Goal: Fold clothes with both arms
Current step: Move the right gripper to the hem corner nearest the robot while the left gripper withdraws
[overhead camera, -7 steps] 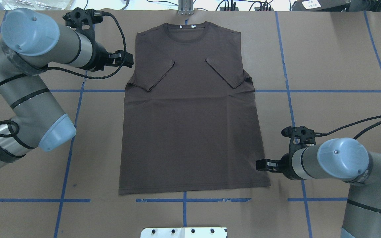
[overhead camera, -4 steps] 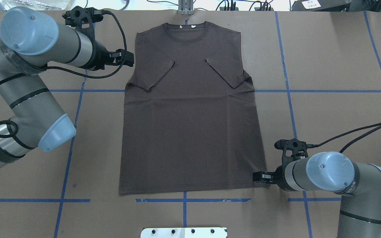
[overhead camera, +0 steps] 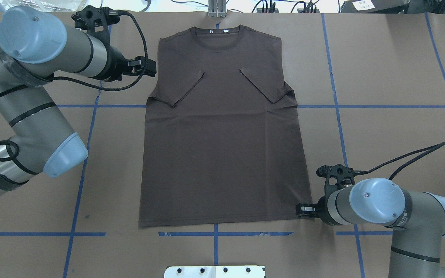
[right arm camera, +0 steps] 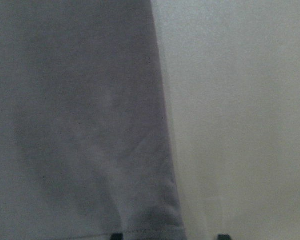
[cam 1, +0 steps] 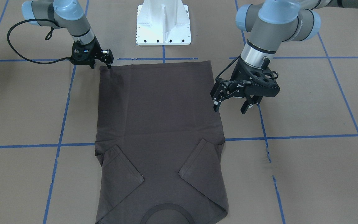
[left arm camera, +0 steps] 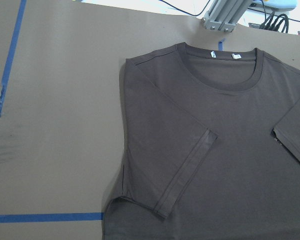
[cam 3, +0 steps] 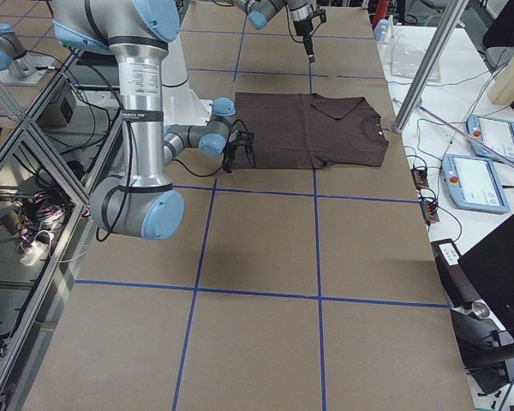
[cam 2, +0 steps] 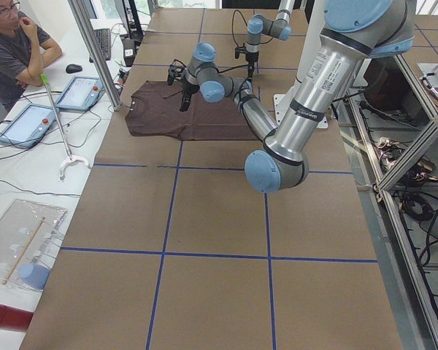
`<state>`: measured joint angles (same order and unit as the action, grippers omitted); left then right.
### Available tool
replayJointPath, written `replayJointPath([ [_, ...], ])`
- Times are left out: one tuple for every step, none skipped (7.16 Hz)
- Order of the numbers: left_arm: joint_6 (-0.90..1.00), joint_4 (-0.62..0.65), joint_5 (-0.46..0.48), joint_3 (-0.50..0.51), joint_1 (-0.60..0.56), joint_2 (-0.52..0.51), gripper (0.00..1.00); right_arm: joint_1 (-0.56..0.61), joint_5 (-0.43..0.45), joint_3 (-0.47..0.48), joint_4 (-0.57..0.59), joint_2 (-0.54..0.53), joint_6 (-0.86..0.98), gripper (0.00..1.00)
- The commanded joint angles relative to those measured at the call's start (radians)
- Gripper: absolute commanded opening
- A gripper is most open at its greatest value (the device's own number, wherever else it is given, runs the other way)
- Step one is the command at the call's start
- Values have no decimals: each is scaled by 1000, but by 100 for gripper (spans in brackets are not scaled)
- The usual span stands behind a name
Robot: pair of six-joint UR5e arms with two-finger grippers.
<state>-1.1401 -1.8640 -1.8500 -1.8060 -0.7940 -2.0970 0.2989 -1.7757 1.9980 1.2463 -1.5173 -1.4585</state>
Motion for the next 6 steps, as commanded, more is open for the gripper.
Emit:
replayJointPath([
  [0,0,0,-1,-1,2,100,-1,-2,-1,33,17,1,20],
  [0,0,0,-1,-1,2,100,0,-2,1,33,17,3,19],
  [0,-1,0,-1,-1,0,100,2,-7,1,33,16,3,0],
  [0,0,0,-1,-1,0,100,3,-8,4,33,16,3,0],
  [0,0,0,1,1,0,100,5,-5,16,31,13,1,0],
  [-10,2,-1,-4,-1,8,100,6,-7,43,33,6,0,0],
])
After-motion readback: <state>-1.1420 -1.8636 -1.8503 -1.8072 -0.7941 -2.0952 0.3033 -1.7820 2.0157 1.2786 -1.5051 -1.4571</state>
